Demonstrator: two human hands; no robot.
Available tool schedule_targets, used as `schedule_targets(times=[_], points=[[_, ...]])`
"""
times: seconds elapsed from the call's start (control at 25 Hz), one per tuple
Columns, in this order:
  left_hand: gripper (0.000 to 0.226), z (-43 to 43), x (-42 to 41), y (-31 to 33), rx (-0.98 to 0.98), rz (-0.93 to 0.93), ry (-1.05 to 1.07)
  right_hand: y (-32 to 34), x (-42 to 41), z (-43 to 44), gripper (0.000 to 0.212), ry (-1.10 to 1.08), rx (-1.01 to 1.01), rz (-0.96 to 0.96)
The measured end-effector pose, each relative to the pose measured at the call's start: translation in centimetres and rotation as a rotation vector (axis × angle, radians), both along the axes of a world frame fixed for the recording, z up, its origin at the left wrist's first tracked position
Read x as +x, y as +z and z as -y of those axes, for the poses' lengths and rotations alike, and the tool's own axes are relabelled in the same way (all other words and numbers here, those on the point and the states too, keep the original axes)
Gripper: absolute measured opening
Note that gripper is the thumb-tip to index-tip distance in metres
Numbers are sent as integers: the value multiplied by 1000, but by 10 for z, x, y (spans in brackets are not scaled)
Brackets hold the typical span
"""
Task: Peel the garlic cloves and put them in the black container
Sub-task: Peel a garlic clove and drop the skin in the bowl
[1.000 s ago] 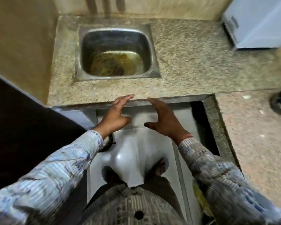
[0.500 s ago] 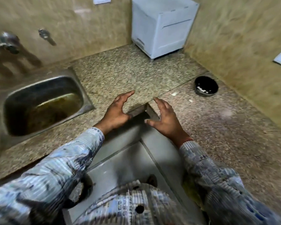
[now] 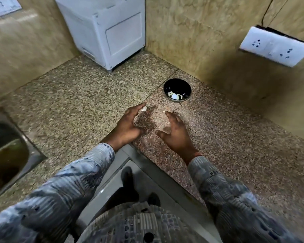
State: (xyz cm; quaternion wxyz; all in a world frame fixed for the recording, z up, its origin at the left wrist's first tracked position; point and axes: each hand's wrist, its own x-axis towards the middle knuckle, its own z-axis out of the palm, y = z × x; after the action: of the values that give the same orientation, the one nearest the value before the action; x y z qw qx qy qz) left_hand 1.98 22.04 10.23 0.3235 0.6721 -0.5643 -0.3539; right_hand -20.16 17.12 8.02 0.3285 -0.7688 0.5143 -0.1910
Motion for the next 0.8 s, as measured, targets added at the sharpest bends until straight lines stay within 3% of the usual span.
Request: schedule_targets(times=[0.28, 0.64, 0.8], points=[[97, 84, 38, -44, 127, -32, -39, -43, 29, 89, 49, -321, 199, -44], [75, 184, 85, -95, 226, 159, -100, -114, 68, 164, 24, -332, 156, -357], [65, 205, 81, -108, 251, 255, -211, -115, 73, 163, 16, -512, 246, -258]])
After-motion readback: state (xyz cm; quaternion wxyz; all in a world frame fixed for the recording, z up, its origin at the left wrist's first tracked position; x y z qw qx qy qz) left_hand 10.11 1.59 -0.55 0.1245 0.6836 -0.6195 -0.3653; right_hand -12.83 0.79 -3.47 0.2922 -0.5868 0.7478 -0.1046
